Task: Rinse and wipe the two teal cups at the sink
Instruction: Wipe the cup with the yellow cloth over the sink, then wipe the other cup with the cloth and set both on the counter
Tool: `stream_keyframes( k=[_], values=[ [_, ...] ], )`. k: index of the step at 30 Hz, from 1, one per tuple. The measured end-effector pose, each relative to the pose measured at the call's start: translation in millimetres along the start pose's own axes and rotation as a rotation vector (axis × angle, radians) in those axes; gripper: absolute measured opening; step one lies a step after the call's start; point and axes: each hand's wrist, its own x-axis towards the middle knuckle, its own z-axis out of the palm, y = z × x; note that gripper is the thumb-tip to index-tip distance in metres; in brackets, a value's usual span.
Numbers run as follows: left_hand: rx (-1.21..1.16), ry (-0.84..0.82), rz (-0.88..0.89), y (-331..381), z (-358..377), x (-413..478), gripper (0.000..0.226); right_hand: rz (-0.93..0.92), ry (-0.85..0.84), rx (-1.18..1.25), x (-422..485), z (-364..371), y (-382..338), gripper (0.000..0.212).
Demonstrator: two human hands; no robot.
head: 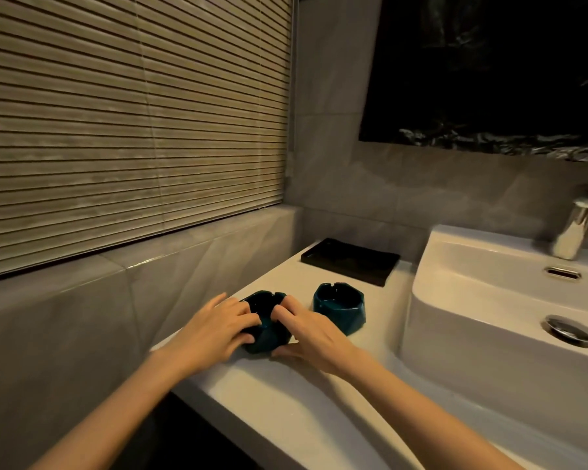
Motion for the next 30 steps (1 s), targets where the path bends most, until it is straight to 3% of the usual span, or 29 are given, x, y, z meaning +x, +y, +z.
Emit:
stream_keyframes(
  k=[12, 22, 26, 30],
  values=[
    [-0.048, 0.095, 0.014, -2, 23, 5, 0.018, 0.039, -0.042, 0.052, 0, 14, 10, 0.043],
    [-0.345, -0.011, -0.18, 7, 16, 7, 0.046, 0.104, -0.047, 0.111, -8, -3, 9, 0.04],
    [-0.468, 0.054, -0.239, 18, 3, 23, 0.051, 0.241, 0.118, 0.019, -18, -27, 26, 0.04],
    [-0.537, 0.046, -0.266, 37, 1, 57, 0.055, 0.423, 0.021, -0.108, -34, -37, 51, 0.048]
  ],
)
